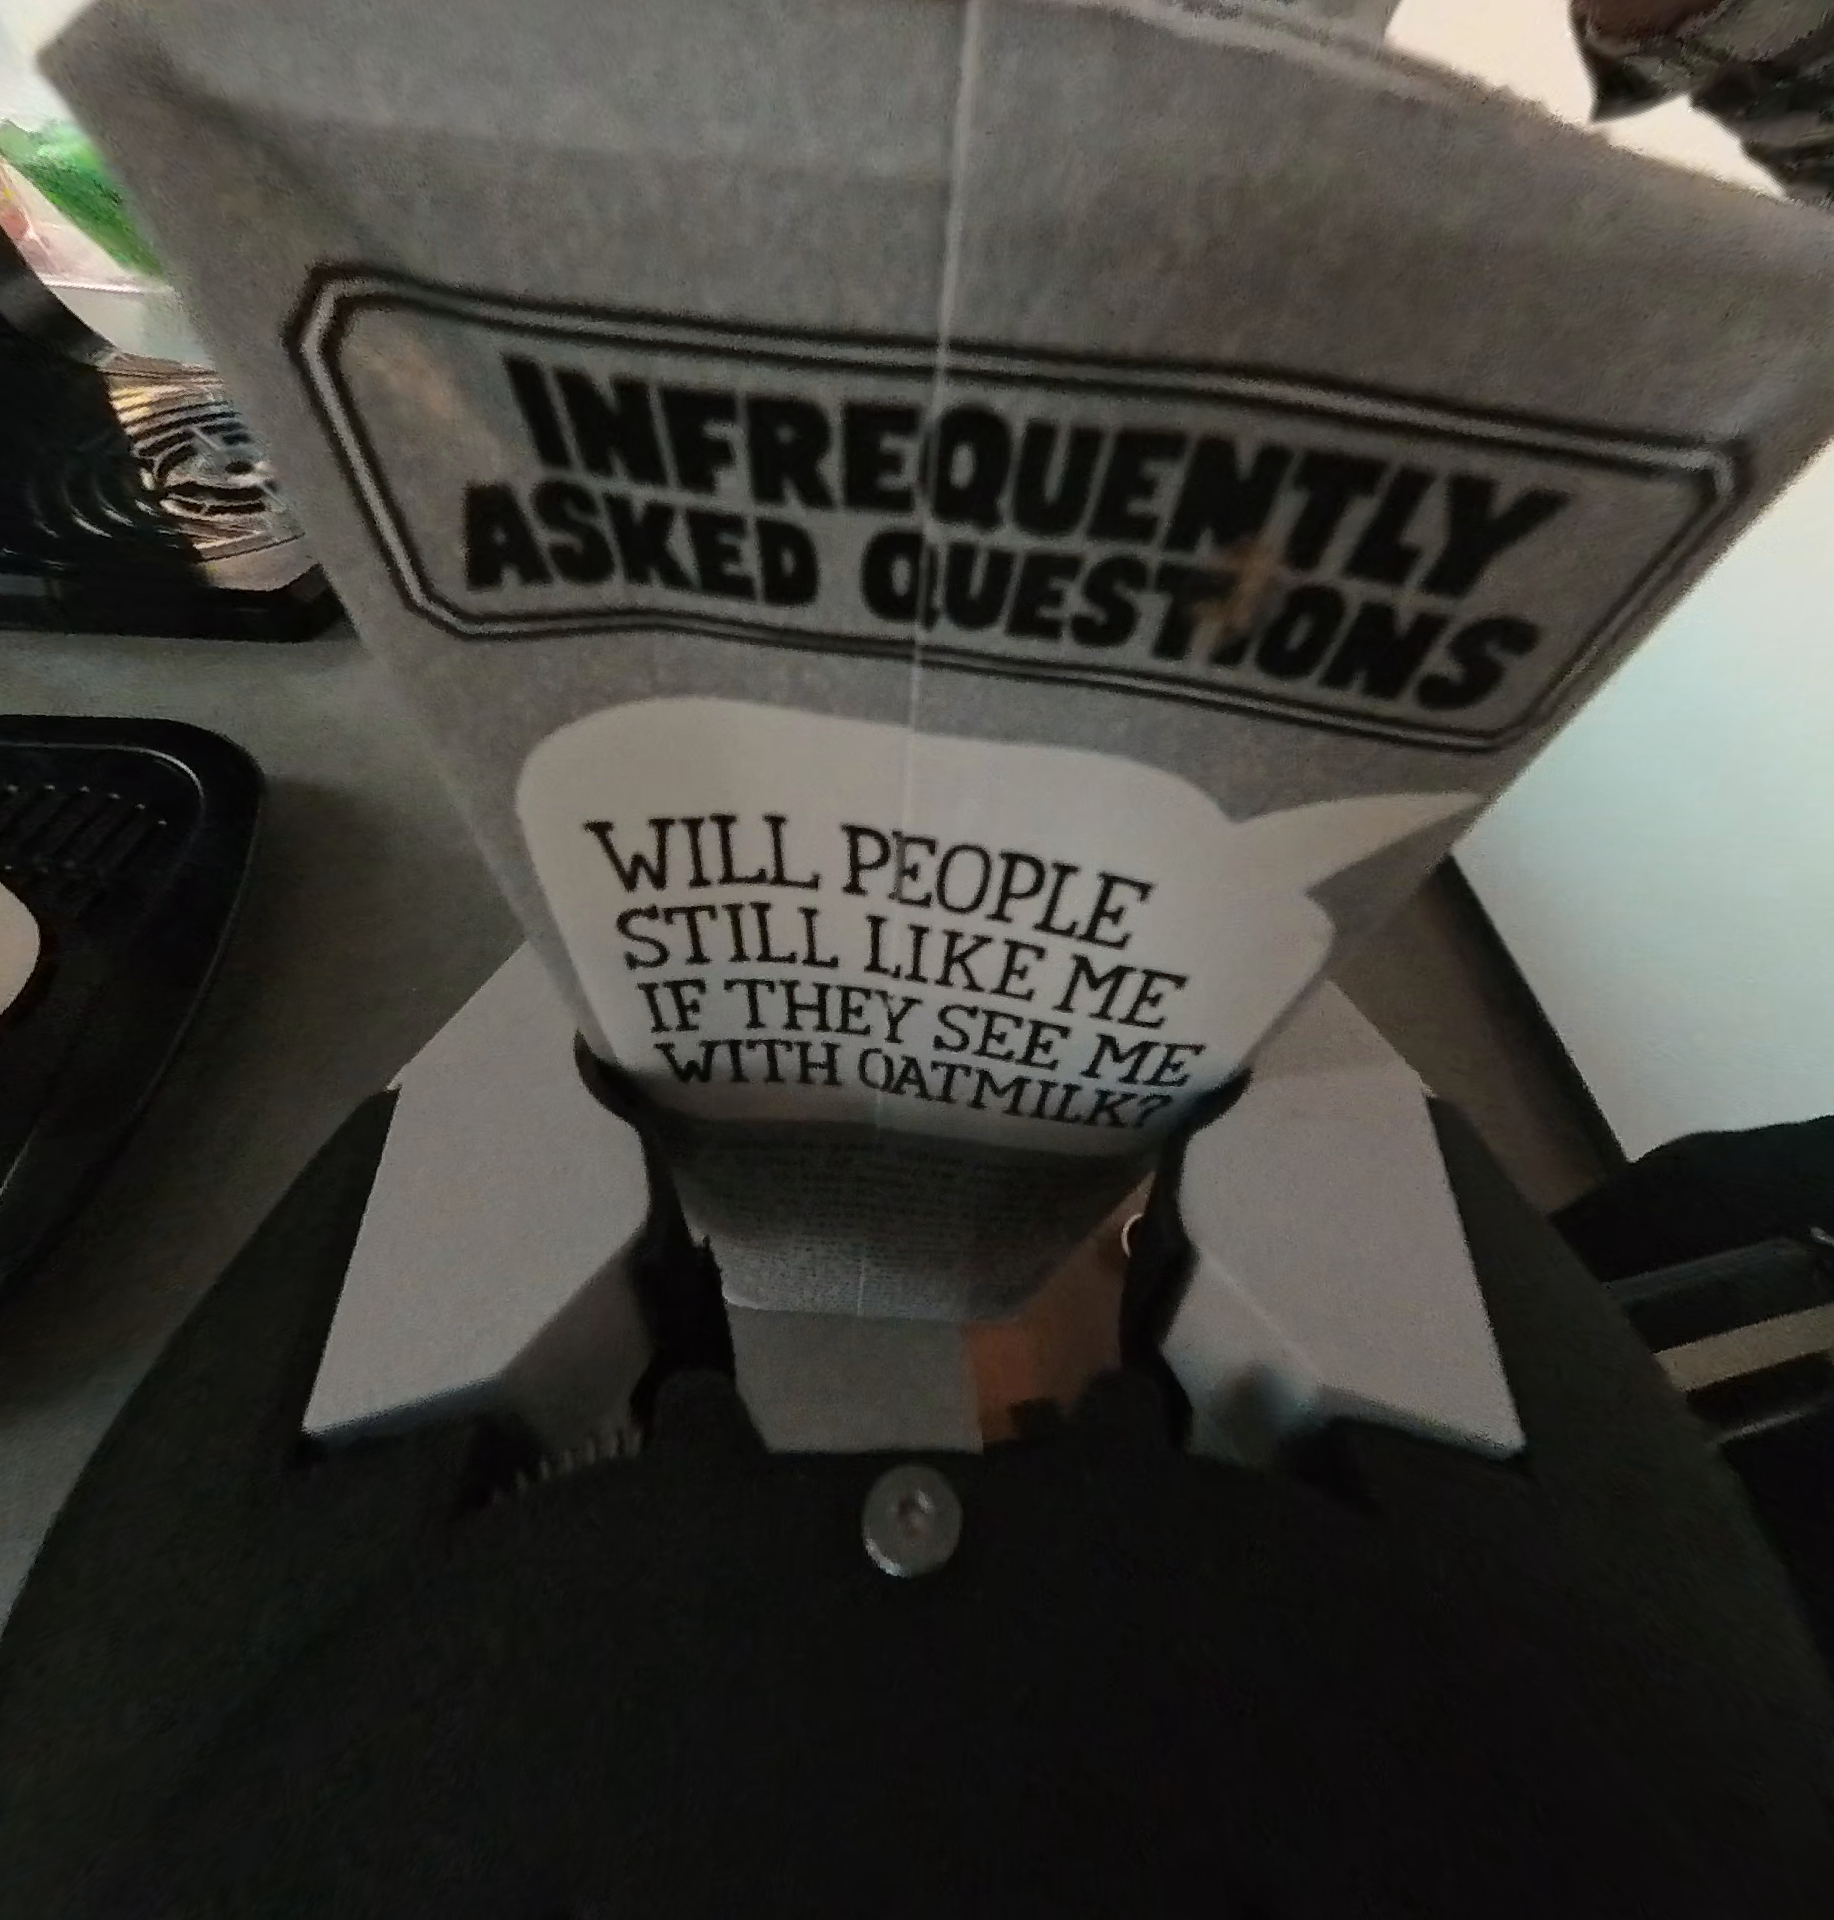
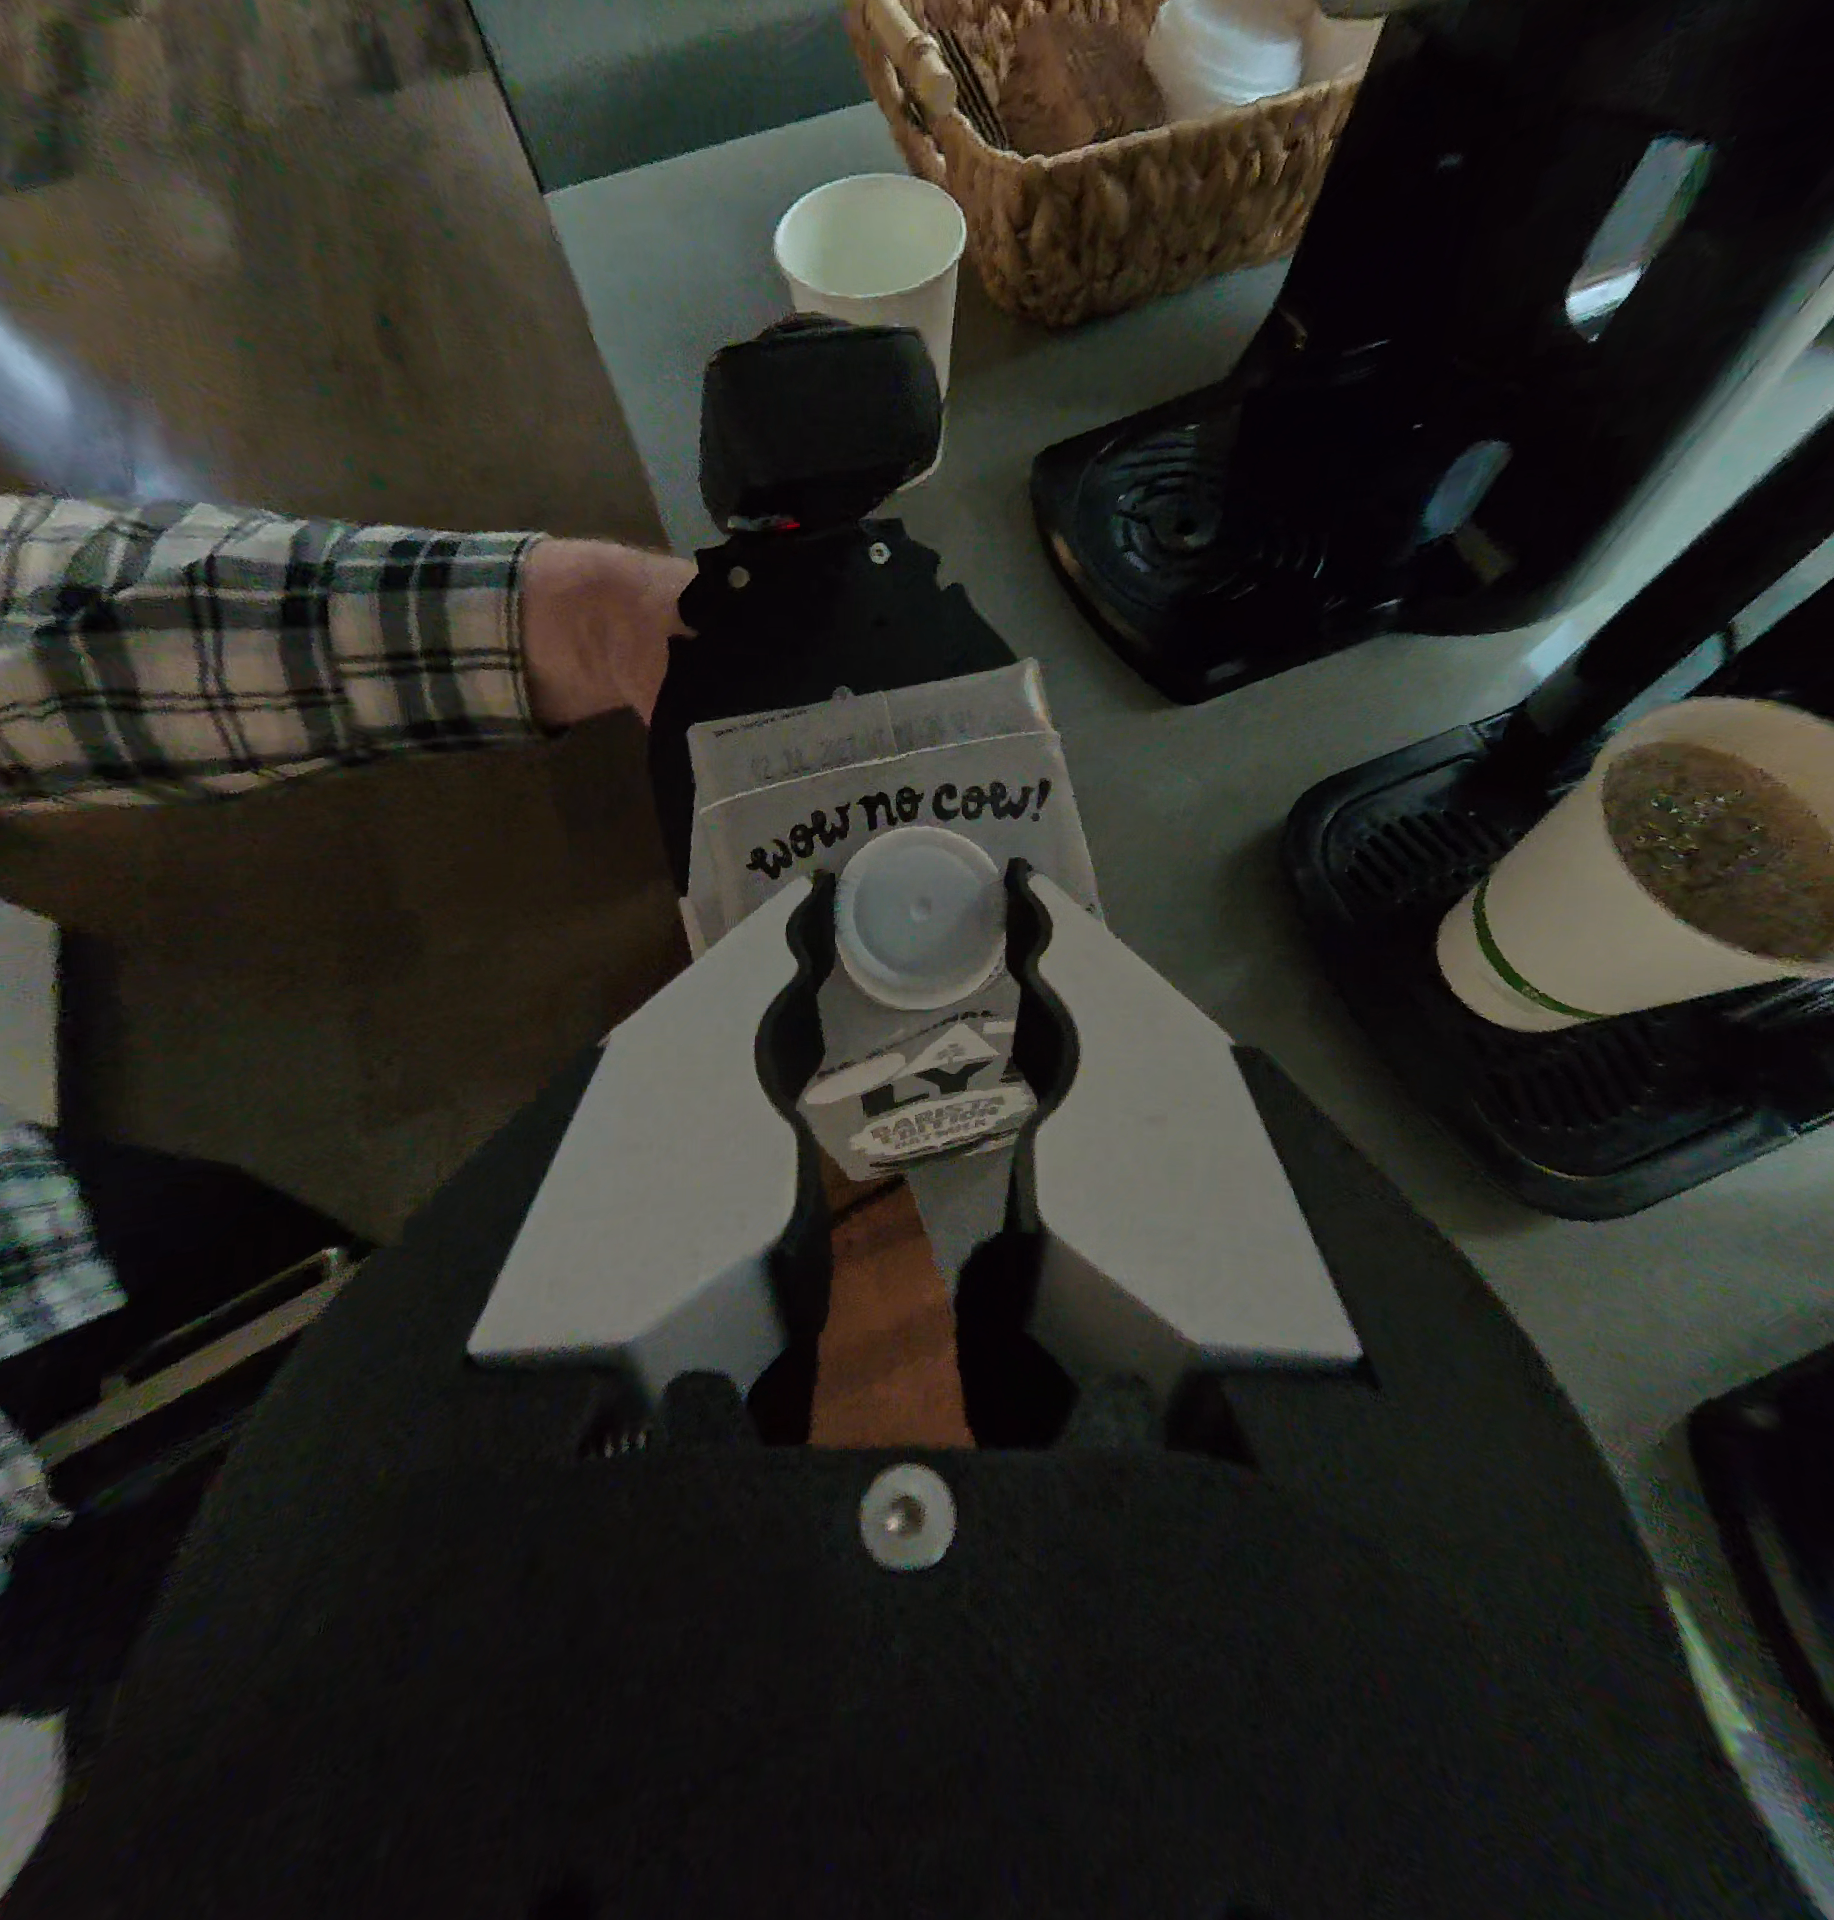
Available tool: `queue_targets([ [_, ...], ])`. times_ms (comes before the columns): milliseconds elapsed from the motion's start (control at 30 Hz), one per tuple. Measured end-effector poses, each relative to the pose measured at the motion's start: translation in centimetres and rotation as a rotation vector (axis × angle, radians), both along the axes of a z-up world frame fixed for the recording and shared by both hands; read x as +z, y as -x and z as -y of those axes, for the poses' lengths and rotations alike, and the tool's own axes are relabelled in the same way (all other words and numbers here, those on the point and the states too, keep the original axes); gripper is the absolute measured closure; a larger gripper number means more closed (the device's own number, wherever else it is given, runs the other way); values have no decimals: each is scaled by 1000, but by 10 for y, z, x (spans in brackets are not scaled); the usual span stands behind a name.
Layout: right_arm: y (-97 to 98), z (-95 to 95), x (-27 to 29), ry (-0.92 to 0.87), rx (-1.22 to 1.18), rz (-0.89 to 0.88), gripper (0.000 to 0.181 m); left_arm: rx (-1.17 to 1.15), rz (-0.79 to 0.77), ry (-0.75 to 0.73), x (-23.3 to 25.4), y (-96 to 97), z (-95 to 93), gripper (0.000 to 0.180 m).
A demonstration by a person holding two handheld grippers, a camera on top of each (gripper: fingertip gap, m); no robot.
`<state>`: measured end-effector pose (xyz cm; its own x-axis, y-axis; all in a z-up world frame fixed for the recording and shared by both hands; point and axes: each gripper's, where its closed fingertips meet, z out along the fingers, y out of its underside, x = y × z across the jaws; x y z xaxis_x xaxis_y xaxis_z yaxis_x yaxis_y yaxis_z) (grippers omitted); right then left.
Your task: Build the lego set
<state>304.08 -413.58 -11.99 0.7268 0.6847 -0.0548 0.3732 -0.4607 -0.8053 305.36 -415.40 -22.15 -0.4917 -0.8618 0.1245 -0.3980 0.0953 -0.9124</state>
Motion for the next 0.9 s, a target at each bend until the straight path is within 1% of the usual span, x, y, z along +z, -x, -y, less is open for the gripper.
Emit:
queue_targets([
  [67,-3,-3,1,62,-18,-15,149,11,-14,-3,-1,-1,-2,75],
  [133,-8,-4,0,78,-78,26,145,51,-6,-10,-1,-3,-3,75],
  [167,-9,-2,0,92,-114,26,146,75,6,-13,-1,-5,-4,75],
  [200,-11,-1,-2,116,-164,15,142,97,16,-24,-1,-5,-3,75],
  [233,-12,-1,-2,143,-211,-19,141,122,18,-28,-1,-6,-5,75],
  [367,-12,-1,-2,154,-243,-50,146,192,30,-25,0,-8,-8,75],
  [433,-12,1,-2,143,-196,-1,150,206,37,-21,1,-9,-8,75],
  [500,-13,2,-2,153,-136,22,151,211,39,-20,2,-9,-7,76],
  [567,-12,2,-3,120,-30,84,151,213,39,-16,2,-9,-7,76],
  [633,-13,2,-3,126,54,121,151,221,34,-14,2,-10,-7,75],
  [700,-13,4,-3,73,175,206,150,231,38,-15,2,-10,-7,75],
  [767,-15,3,-3,80,237,248,151,243,38,-9,2,-12,-7,75],
  [900,-21,3,-3,155,181,229,150,271,42,-9,2,-15,-8,75],
])
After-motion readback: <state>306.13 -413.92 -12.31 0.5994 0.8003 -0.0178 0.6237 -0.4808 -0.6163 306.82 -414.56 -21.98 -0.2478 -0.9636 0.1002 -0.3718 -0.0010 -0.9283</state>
